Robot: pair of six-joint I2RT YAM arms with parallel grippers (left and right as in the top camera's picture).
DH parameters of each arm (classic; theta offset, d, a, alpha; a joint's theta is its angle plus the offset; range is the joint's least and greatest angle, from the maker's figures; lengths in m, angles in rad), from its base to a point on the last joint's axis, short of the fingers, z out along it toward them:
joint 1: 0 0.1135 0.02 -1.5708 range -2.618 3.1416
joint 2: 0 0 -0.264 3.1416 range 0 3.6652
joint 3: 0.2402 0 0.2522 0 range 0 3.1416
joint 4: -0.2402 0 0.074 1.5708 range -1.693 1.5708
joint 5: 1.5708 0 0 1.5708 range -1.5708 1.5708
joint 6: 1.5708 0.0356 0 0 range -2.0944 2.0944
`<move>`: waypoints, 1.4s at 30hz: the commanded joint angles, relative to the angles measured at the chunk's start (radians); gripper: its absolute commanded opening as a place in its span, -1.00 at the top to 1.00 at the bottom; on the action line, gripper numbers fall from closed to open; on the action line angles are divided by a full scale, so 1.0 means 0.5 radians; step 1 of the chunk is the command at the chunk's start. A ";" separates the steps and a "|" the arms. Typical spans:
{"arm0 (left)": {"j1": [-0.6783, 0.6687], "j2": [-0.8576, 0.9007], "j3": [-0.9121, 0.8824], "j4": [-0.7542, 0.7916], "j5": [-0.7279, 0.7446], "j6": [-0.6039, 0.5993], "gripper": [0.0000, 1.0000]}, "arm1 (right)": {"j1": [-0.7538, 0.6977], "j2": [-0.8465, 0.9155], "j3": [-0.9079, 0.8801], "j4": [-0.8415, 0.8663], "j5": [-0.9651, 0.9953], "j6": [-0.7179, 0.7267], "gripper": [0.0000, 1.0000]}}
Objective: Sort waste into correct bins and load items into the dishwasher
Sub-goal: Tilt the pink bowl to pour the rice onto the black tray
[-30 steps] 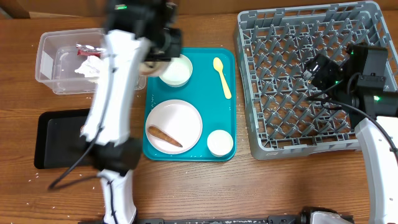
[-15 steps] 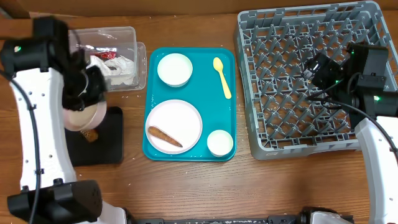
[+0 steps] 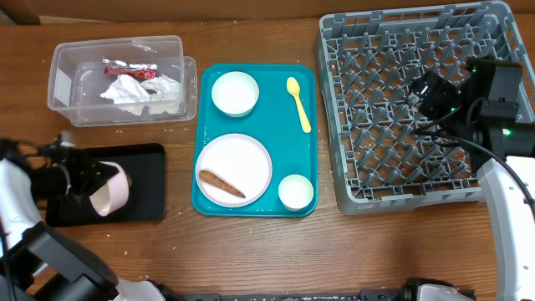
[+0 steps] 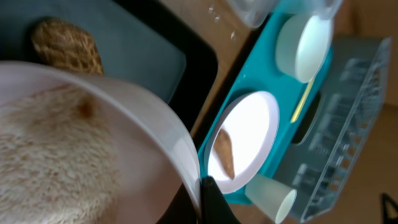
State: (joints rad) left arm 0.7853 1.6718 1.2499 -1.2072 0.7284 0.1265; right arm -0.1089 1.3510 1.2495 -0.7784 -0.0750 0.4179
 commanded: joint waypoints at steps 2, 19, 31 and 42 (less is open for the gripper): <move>0.250 -0.029 -0.090 0.192 0.498 0.123 0.91 | -0.004 -0.046 0.056 0.011 -0.010 -0.011 -1.00; 0.424 0.244 -0.090 0.330 1.083 0.311 0.91 | -0.004 -0.034 0.056 0.012 -0.009 -0.011 -1.00; 0.425 0.368 -0.090 0.323 1.537 0.248 0.92 | -0.004 -0.034 0.056 0.009 -0.010 -0.011 -1.00; 0.432 0.368 -0.089 0.343 1.706 -0.123 0.91 | -0.004 -0.034 0.056 -0.024 -0.009 -0.011 -1.00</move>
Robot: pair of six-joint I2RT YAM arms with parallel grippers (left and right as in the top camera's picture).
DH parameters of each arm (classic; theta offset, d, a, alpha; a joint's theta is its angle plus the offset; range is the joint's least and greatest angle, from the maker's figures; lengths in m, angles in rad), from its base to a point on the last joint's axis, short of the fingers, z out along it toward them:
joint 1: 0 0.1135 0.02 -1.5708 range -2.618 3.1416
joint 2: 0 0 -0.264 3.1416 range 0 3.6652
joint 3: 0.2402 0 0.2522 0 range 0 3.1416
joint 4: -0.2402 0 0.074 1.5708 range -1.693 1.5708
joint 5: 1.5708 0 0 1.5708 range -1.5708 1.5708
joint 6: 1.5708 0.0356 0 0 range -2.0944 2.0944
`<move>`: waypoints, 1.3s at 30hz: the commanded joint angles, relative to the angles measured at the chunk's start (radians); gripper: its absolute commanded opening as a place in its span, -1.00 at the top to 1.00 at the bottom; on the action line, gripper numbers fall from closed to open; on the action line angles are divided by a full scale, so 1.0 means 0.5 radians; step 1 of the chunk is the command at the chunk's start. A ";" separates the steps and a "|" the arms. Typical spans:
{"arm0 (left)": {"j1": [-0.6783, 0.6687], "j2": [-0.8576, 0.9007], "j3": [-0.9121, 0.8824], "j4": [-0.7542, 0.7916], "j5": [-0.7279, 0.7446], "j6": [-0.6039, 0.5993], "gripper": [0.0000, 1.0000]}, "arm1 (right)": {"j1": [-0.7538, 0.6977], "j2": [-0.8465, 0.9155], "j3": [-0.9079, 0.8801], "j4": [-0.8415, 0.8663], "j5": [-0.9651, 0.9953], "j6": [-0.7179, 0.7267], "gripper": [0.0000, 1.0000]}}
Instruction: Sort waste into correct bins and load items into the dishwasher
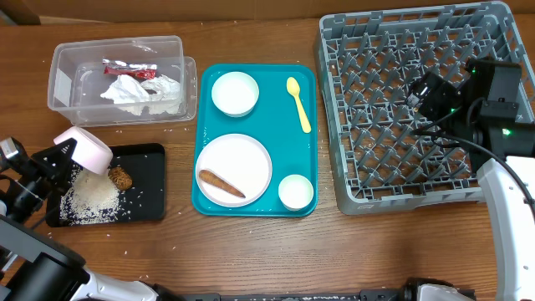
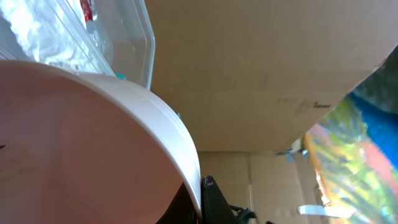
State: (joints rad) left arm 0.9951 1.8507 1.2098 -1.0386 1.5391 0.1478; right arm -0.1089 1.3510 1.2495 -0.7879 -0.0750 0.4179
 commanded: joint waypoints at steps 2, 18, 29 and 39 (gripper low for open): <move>0.012 0.010 -0.010 0.005 0.085 -0.198 0.92 | -0.004 -0.034 0.056 -0.013 -0.009 -0.011 -1.00; 0.010 0.000 -0.009 -0.030 0.084 -0.397 0.92 | -0.004 -0.034 0.056 -0.014 -0.009 -0.011 -1.00; -0.431 -0.295 0.211 -0.024 -0.079 -0.342 0.92 | -0.004 -0.034 0.056 -0.015 -0.010 -0.011 -1.00; -1.736 -0.392 0.849 0.499 -1.607 -0.655 0.92 | -0.004 -0.034 0.056 -0.030 -0.009 -0.011 -1.00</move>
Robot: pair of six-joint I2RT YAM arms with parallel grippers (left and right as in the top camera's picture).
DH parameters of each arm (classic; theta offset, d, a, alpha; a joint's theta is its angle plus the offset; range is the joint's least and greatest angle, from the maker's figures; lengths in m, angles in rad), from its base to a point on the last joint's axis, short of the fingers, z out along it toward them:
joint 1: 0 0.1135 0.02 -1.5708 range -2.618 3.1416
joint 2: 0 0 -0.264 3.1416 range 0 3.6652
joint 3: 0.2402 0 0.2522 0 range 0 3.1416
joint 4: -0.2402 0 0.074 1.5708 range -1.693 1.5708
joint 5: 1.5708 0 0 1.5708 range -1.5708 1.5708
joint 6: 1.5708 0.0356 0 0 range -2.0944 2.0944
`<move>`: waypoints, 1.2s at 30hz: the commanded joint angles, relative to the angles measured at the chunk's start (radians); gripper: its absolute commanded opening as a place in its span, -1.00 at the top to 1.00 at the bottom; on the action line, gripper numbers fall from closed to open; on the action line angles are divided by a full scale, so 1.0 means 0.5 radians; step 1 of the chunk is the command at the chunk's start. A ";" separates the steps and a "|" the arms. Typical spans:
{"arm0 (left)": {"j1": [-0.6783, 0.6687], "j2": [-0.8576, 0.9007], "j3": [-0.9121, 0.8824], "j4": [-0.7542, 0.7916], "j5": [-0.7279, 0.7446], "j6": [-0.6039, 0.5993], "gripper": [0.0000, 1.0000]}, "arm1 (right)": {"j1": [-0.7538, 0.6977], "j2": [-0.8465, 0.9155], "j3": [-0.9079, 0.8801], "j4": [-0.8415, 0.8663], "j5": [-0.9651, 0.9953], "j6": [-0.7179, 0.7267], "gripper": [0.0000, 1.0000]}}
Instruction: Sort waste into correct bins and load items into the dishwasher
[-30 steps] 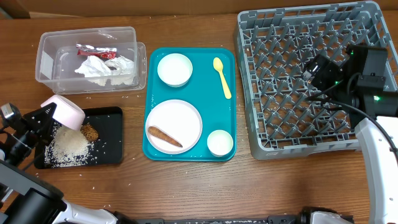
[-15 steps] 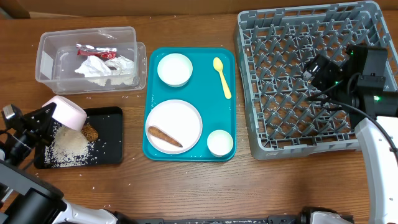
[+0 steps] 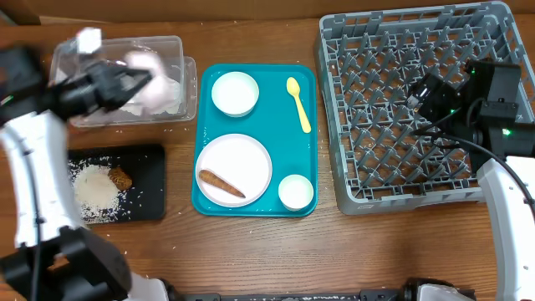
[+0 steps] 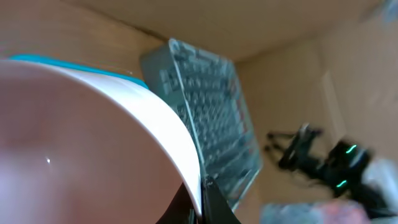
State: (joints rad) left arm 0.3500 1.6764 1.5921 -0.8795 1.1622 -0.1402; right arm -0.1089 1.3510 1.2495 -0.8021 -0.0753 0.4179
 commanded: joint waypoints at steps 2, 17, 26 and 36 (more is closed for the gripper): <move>-0.713 -0.024 0.083 0.294 -1.247 -0.074 0.92 | -0.004 -0.034 0.056 -0.011 -0.008 -0.011 -1.00; -1.776 0.652 0.083 0.555 -2.132 0.806 0.92 | -0.004 -0.034 0.056 -0.038 -0.008 -0.012 -1.00; -1.879 0.826 0.083 0.433 -2.303 0.909 0.92 | -0.004 -0.034 0.055 -0.058 -0.008 -0.011 -1.00; -1.874 0.826 0.083 0.266 -2.338 0.909 0.31 | -0.004 -0.034 0.054 -0.079 -0.008 -0.012 -1.00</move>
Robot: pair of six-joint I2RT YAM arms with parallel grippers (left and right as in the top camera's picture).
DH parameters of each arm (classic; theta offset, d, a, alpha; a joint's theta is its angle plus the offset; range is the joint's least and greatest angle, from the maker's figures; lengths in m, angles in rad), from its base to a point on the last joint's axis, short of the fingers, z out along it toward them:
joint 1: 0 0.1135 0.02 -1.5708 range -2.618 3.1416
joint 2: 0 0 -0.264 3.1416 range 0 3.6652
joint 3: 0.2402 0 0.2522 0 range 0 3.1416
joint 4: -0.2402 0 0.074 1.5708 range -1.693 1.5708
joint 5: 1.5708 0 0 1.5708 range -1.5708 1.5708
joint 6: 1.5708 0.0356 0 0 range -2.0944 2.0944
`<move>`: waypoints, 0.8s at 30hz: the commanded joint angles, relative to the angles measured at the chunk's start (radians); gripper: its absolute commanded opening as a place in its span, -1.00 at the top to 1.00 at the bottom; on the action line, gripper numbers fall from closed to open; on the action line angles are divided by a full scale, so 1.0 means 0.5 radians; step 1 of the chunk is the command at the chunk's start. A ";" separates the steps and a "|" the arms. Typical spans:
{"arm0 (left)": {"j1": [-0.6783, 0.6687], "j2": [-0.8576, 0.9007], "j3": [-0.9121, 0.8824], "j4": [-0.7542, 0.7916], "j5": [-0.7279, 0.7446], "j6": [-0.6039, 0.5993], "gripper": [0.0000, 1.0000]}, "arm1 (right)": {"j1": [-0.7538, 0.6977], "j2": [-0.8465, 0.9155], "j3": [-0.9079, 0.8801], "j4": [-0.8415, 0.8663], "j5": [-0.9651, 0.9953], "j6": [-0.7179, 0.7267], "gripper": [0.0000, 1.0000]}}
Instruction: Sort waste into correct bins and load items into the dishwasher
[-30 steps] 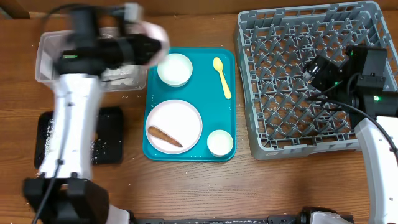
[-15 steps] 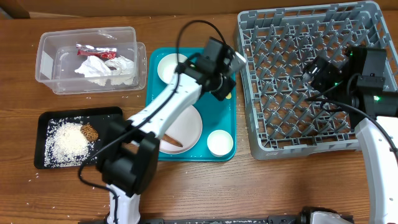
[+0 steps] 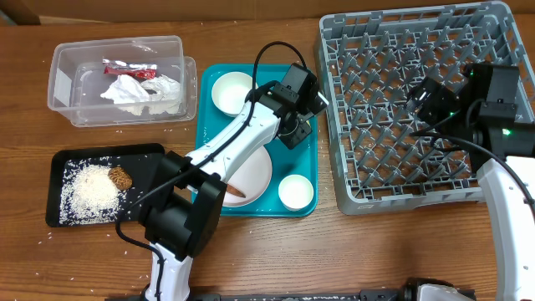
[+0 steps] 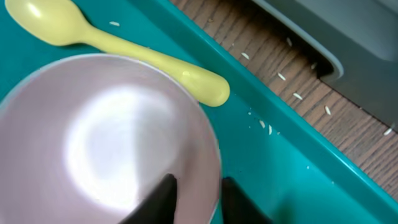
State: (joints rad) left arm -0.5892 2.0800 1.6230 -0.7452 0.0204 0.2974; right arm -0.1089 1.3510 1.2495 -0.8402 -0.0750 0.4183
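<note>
An empty pink bowl (image 4: pixel 106 137) stands upright on the right side of the teal tray (image 4: pixel 298 186) and covers the middle of the yellow spoon (image 4: pixel 186 78). My left gripper (image 4: pixel 198 186) is open astride the bowl's rim, one finger inside and one outside, with a sliver of tray showing beside the outer finger. In the overhead view the left gripper (image 3: pixel 292 130) hides bowl and spoon. The right gripper (image 3: pixel 422 99) hovers over the grey dish rack (image 3: pixel 401 176); its jaws cannot be made out.
The tray also carries a white bowl (image 3: pixel 234 92), a white plate (image 3: pixel 247 159) with a brown scrap, and a small white cup (image 3: pixel 295 191). A clear bin (image 3: pixel 117 79) with wrappers is at the back left. A black bin (image 3: pixel 146 188) holds rice and a brown piece.
My left arm went from above the clear bin to the tray's right side. The pink bowl, then clamped close to the camera, now sits lower between spread fingers. The right arm stayed still.
My left gripper first held the pink bowl tipped over the black bin with rice inside. Then the rice and a brown piece lay in that bin. After that it carried the empty bowl above the clear bin. The bowl is now on the tray over the spoon.
</note>
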 commanded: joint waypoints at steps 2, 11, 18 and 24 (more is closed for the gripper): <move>0.005 0.018 0.022 0.005 -0.086 0.021 0.27 | -0.004 -0.034 0.054 -0.002 -0.009 -0.013 -1.00; 0.288 -0.324 0.329 -0.784 -0.465 -1.318 0.10 | -0.004 -0.034 0.054 -0.001 -0.009 -0.012 -1.00; 0.432 -0.603 -0.004 -1.028 -0.392 -1.554 -0.22 | -0.004 -0.034 0.054 -0.002 -0.009 -0.013 -1.00; 0.436 -0.639 -0.519 -0.821 -0.262 -1.601 -0.20 | -0.004 -0.034 0.054 -0.014 -0.008 -0.014 -1.00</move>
State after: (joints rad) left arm -0.3668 1.7340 1.4704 -1.1896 -0.1680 -0.4393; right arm -0.1089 1.3510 1.2495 -0.8490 -0.0753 0.4179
